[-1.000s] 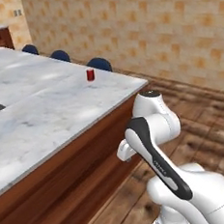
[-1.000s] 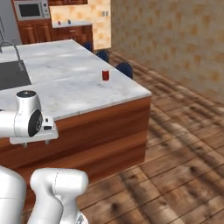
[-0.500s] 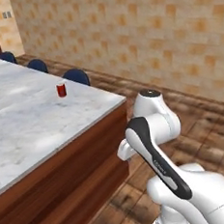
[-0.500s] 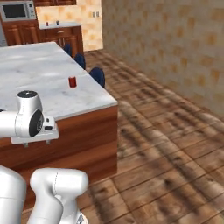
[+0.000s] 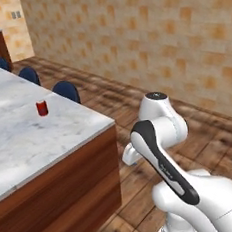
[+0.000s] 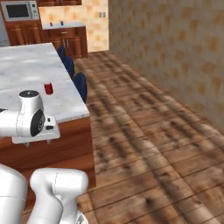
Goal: Four empty soda cans are scattered around the kitchen. Gather all the cans and cluster them next to the stove for recycling.
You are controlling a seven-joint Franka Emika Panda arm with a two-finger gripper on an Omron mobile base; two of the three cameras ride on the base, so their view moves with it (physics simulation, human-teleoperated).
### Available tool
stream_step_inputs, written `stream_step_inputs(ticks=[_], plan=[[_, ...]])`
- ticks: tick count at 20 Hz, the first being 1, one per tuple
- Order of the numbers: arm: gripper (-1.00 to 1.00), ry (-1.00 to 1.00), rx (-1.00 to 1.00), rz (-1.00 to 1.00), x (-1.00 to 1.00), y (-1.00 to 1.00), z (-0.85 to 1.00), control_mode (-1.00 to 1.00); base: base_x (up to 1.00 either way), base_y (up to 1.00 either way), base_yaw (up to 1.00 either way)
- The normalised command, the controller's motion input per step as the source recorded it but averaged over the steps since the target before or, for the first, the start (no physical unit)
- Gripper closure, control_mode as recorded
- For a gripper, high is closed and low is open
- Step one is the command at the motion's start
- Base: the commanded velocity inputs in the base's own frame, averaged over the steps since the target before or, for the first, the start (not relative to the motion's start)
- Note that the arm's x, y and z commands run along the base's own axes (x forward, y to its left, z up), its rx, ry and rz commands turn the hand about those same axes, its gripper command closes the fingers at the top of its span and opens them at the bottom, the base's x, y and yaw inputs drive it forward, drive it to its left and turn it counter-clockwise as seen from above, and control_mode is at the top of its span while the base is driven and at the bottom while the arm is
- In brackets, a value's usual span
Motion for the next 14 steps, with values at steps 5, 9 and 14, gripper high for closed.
stream_step_inputs(ticks=[5, 9, 14], plan=[[-1.00, 0.00, 0.00, 0.00, 0.00, 0.00, 0.00, 1.00, 0.30, -0.13, 0.08], [-1.00, 0.00, 0.00, 0.00, 0.00, 0.00, 0.00, 1.00, 0.42, 0.00, 0.03], [-1.00, 0.00, 0.00, 0.00, 0.00, 0.00, 0.00, 1.00, 1.00, 0.00, -0.05]])
